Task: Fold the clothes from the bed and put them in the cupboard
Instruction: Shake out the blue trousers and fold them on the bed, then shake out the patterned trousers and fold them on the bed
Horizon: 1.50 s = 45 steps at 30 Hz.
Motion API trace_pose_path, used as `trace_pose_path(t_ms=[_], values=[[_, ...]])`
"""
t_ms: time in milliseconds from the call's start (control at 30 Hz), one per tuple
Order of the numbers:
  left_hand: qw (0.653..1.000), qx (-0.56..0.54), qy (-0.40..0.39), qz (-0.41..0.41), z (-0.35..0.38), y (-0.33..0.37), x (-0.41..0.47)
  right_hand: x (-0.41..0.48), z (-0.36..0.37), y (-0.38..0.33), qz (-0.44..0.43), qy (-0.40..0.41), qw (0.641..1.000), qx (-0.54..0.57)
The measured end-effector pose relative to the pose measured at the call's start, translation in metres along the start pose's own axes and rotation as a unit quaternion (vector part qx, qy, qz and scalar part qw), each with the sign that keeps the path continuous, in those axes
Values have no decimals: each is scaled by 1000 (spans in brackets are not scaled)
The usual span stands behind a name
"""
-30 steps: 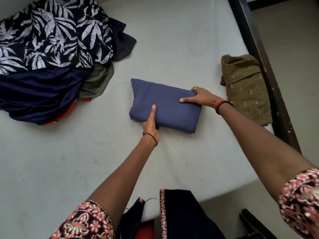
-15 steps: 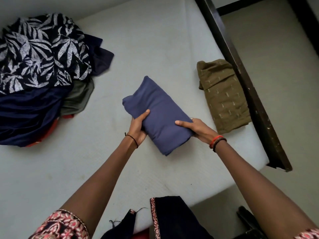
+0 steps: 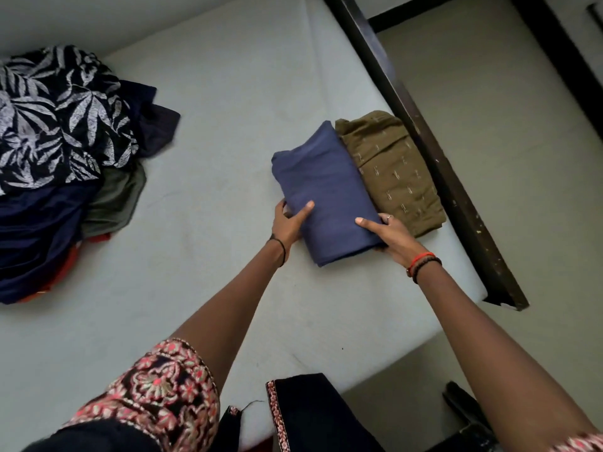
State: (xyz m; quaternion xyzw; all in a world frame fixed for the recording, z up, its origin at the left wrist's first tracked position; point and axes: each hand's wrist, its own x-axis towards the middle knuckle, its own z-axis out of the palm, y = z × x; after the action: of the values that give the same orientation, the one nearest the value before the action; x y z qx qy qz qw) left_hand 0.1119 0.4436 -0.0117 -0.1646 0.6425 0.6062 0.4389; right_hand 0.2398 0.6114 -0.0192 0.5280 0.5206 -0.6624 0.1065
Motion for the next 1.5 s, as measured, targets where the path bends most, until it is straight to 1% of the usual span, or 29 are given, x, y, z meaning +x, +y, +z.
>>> trace_pose_path(t_ms=[67, 133, 200, 267, 333, 433, 533, 600, 700, 800, 900, 1033, 1133, 1233, 1367, 1500], values=[[999, 38, 1, -7, 1, -22, -12, -3, -1, 1, 1, 2, 1000, 11], [997, 65, 21, -35, 5, -39, -23, -8, 0, 4, -6, 7, 999, 33], [997, 47, 38, -54, 8, -49, -28, -12, 0, 7, -16, 17, 998, 50], [996, 47, 51, -56, 10, -51, -29, -14, 0, 11, -23, 28, 998, 53], [994, 72, 59, -54, 10, -51, -26, -14, 1, 13, -23, 37, 998, 46], [991, 108, 52, -56, 9, -47, -22, -13, 3, 10, -18, 56, 998, 21], [991, 113, 27, -70, 6, -39, -26, -14, 6, 5, -24, 85, 995, -35], [988, 127, 16, -82, 4, -36, -33, -21, 7, 2, -29, 131, 985, -104], [984, 148, 27, -101, -8, -29, -46, -38, 11, -4, -49, 217, 946, -235], [983, 148, 41, -98, -29, -14, -57, -58, 24, -19, -86, 242, 924, -284], [988, 120, 48, -79, -57, 10, -69, -72, 51, -36, -143, 220, 915, -306], [993, 81, 74, -41, -112, 41, -83, -81, 111, -56, -212, 135, 920, -300], [991, 90, 101, -22, -162, 52, -90, -83, 165, -66, -240, 70, 921, -298], [984, 119, 133, 8, -219, 57, -93, -85, 223, -74, -253, 27, 918, -305], [966, 148, 210, 43, -299, 56, -96, -90, 297, -77, -277, -18, 898, -341], [919, 235, 307, 77, -368, 69, -94, -90, 364, -83, -295, -57, 872, -385]])
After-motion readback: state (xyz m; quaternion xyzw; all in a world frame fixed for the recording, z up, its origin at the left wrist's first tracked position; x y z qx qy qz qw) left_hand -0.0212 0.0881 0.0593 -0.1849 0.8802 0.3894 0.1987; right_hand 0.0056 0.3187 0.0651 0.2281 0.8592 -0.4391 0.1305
